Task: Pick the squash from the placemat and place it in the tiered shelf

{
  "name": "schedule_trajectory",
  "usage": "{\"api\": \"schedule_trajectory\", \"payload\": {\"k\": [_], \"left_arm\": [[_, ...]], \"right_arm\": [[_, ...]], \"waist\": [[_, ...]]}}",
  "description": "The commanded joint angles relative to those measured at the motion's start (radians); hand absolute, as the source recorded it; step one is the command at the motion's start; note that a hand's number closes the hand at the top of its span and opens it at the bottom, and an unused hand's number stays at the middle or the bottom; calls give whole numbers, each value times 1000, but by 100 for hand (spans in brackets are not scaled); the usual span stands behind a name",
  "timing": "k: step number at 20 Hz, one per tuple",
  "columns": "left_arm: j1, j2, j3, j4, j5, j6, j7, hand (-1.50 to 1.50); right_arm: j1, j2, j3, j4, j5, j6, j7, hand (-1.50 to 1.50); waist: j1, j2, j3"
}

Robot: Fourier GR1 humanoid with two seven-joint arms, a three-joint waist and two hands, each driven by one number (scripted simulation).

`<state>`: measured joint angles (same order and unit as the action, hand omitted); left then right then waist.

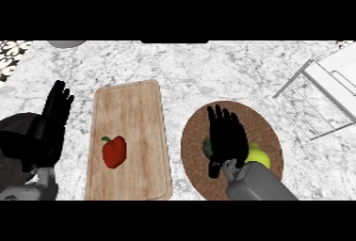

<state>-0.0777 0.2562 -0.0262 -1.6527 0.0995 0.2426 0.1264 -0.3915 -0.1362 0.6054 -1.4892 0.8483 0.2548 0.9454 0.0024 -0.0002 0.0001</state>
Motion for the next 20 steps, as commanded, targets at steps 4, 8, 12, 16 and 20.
{"api": "schedule_trajectory", "payload": {"k": [4, 8, 12, 16, 20], "left_arm": [[21, -52, -11, 10, -64, 5, -46, 0], [25, -27, 28, 17, -24, -42, -35, 0], [15, -51, -9, -71, -66, -6, 52, 0], [50, -37, 35, -46, -37, -5, 7, 0], [68, -33, 41, -44, -42, -2, 6, 0]], "right_arm": [[37, 35, -44, 75, 31, 42, -76, 150], [61, -36, 14, -8, 118, 50, -121, 150], [33, -3, 20, 86, 202, -41, -184, 150], [228, -412, -44, -128, 3, -23, -615, 150], [327, -600, -142, -122, -110, -79, -904, 150]], "waist": [[-1, 0, 0], [-3, -1, 0], [0, -1, 0], [-44, -8, 3], [-72, -4, 6]]}}
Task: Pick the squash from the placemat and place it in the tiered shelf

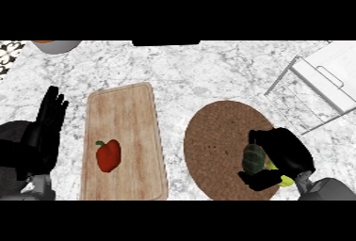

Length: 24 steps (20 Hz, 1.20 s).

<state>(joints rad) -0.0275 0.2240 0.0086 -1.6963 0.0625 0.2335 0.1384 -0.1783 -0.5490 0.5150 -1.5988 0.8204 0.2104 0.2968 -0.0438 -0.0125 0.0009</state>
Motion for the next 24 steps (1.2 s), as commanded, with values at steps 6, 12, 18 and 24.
{"api": "schedule_trajectory", "payload": {"k": [6, 12, 18, 24], "left_arm": [[-9, 25, 48, -32, 26, -3, 20, 0], [-5, 33, 59, 2, 21, -8, 15, 0], [13, 19, 25, -9, 15, -36, -9, 0], [-11, -7, 34, 34, 26, -57, -39, 0]], "right_arm": [[246, -417, -331, 4, -380, -14, -662, 150], [270, -457, -643, -7, -783, 149, -759, 150], [281, -576, -955, 141, -1007, 285, -699, 150], [266, -611, -1089, 271, -962, 345, -720, 150]], "waist": [[-16, 5, 2], [-30, -1, -2], [6, 5, -3], [36, 12, -1]]}}
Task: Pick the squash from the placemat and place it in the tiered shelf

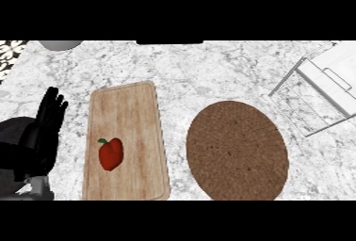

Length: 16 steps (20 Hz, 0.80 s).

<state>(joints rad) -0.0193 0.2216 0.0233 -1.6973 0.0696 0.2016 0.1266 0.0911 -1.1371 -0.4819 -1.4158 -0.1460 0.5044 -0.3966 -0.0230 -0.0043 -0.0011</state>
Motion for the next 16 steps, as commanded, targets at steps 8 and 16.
{"api": "schedule_trajectory", "payload": {"k": [8, 16], "left_arm": [[-92, -10, 7, 38, -19, -24, 30, 0], [-84, -44, -12, 61, -47, -26, -8, 0]], "right_arm": [[-322, 19, 85, 276, 95, -34, 62, 150], [-580, 116, 199, 516, 214, -94, 14, 150]], "waist": [[45, 10, 2], [58, 13, 2]]}}
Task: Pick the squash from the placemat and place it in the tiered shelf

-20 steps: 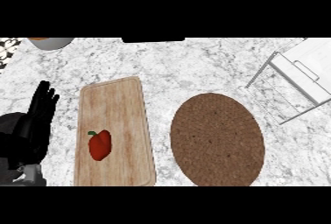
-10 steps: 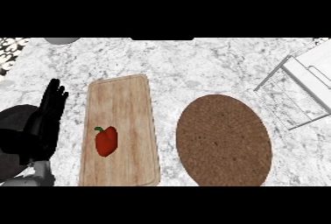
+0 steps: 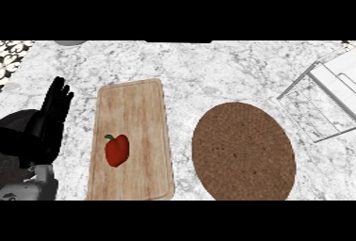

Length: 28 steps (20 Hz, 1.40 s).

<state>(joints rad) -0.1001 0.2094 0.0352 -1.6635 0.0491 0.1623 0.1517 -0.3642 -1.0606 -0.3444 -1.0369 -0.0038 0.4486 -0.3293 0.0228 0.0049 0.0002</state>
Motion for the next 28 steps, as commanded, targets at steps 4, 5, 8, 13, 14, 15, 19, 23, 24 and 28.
{"api": "schedule_trajectory", "payload": {"k": [4, 5, 8, 13, 14, 15, 19, 23, 24, 28], "left_arm": [[-24, -9, -1, 1, -30, 9, 22, 0], [-43, -25, 5, 24, -20, 16, 24, 0], [-24, 25, 49, -22, 25, -41, 48, 0], [65, -13, 6, -7, -8, -54, -58, 0], [-21, -85, -53, 36, -82, 41, -23, 0], [37, -32, -13, -16, -30, -27, -35, 0], [8, -60, -31, -37, -57, 20, 34, 0], [-11, -54, -5, 35, -47, -4, -37, 0], [29, -79, -59, -78, -72, 22, 41, 0], [41, -54, -21, -9, -53, -19, -20, 0]], "right_arm": [[-217, 76, 69, 272, 130, -80, -108, 150], [-207, 94, 68, 283, 142, -95, -151, 150], [-292, 132, 82, 327, 162, -120, -136, 150], [-425, 135, 107, 510, 244, -153, -207, 150], [-435, 201, 154, 486, 289, -224, -192, 150], [-411, 177, 153, 533, 315, -233, -267, 150], [-532, 213, 80, 630, 227, -159, -115, 150], [-533, 228, 120, 714, 291, -153, -197, -150], [-572, 187, 116, 731, 291, -105, -181, -150], [-582, 254, 109, 755, 291, -125, -224, -150]], "waist": [[3, 2, 1], [-3, 1, 1], [-1, 0, 0], [13, 4, 1], [9, 6, 1], [11, 4, 1], [13, 5, 1], [10, 8, 1], [18, 7, 2], [13, 6, 1]]}}
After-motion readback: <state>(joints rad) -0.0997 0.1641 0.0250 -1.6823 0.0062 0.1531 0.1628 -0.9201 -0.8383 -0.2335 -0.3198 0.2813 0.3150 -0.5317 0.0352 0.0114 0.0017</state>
